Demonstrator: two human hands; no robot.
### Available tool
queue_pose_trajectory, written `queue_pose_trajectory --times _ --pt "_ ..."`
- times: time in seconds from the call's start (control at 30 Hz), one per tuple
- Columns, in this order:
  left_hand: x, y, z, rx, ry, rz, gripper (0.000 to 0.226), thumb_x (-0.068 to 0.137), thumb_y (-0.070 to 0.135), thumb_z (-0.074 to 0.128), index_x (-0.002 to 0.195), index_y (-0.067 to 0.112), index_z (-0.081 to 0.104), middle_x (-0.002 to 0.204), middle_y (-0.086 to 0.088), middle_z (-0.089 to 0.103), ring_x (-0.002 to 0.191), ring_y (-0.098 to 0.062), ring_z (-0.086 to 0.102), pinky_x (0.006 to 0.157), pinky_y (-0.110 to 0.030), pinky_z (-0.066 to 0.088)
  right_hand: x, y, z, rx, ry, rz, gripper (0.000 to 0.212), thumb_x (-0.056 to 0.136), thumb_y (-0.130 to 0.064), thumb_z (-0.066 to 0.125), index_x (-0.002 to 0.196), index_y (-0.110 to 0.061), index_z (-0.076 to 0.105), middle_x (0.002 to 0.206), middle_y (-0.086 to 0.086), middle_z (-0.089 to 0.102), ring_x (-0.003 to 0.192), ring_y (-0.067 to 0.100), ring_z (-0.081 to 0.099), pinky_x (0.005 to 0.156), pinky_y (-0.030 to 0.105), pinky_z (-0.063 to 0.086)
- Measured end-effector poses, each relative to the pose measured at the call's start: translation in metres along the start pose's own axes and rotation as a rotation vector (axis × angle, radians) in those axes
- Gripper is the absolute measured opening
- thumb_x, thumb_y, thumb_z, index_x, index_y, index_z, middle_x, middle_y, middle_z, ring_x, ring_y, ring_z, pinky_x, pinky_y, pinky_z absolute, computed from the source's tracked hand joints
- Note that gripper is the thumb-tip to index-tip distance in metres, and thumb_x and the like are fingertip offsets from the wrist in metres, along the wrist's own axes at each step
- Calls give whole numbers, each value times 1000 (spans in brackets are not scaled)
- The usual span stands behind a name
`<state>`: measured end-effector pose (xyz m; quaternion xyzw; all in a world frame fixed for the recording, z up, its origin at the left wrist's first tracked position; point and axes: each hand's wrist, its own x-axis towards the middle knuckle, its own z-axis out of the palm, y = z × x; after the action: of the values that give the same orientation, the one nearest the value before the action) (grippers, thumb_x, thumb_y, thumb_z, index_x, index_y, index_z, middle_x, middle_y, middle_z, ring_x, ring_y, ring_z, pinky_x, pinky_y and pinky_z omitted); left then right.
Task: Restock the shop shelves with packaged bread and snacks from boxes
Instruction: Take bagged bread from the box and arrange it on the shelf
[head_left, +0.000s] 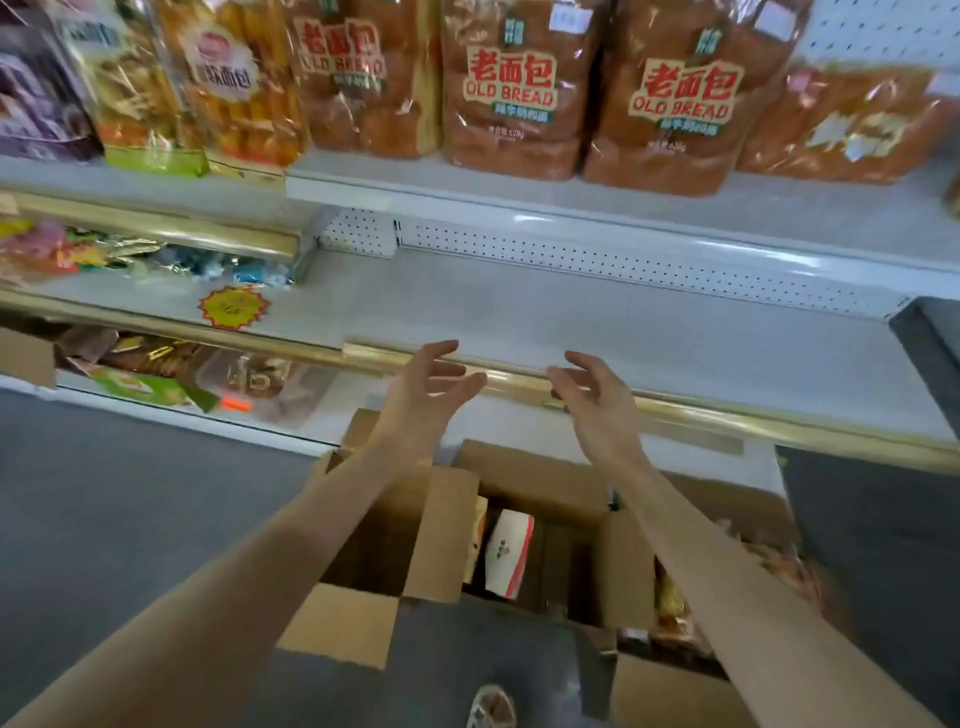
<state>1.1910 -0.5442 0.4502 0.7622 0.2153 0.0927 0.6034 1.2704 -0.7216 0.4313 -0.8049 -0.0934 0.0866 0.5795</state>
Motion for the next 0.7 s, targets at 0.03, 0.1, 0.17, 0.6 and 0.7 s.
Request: queue_pose_trajectory --times 0.03,0.1,0.17,0.6,0.7 --pt "15 -19 8 -7 -10 -45 47 86 30 72 128 24 53 109 3 65 100 -13 64 74 -21 49 11 20 6 -4 -4 36 41 94 -36 60 131 -19 55 115 -2 65 104 16 63 92 31 51" --pt "34 -49 20 13 -46 -97 52 86 31 72 132 23 51 113 2 65 104 -13 63 86 -28 52 24 51 15 -18 -4 91 42 94 -37 59 132 -20 54 116 -3 65 105 15 62 93 32 50" --pt "51 -81 32 65 -94 -127 54 86 35 69 135 23 48 116 3 64 106 -9 62 95 -32 50 36 85 24 -23 -3 172 41 94 -36 58 132 -21 53 117 -5 63 107 14 61 93 29 48" --pt "120 -303 84 170 -306 -454 52 88 36 66 135 22 47 105 15 62 92 8 56 72 -9 38 46 309 109 -91 1 585 40 93 -29 62 130 -13 56 112 -2 66 87 -7 57 70 3 43" --pt "129 -363 95 183 -329 -535 54 87 35 67 135 20 47 105 10 64 95 2 59 77 -13 41 37 362 133 -76 35 688 39 93 -27 61 129 -12 55 112 -2 65 85 -9 55 63 -1 42"
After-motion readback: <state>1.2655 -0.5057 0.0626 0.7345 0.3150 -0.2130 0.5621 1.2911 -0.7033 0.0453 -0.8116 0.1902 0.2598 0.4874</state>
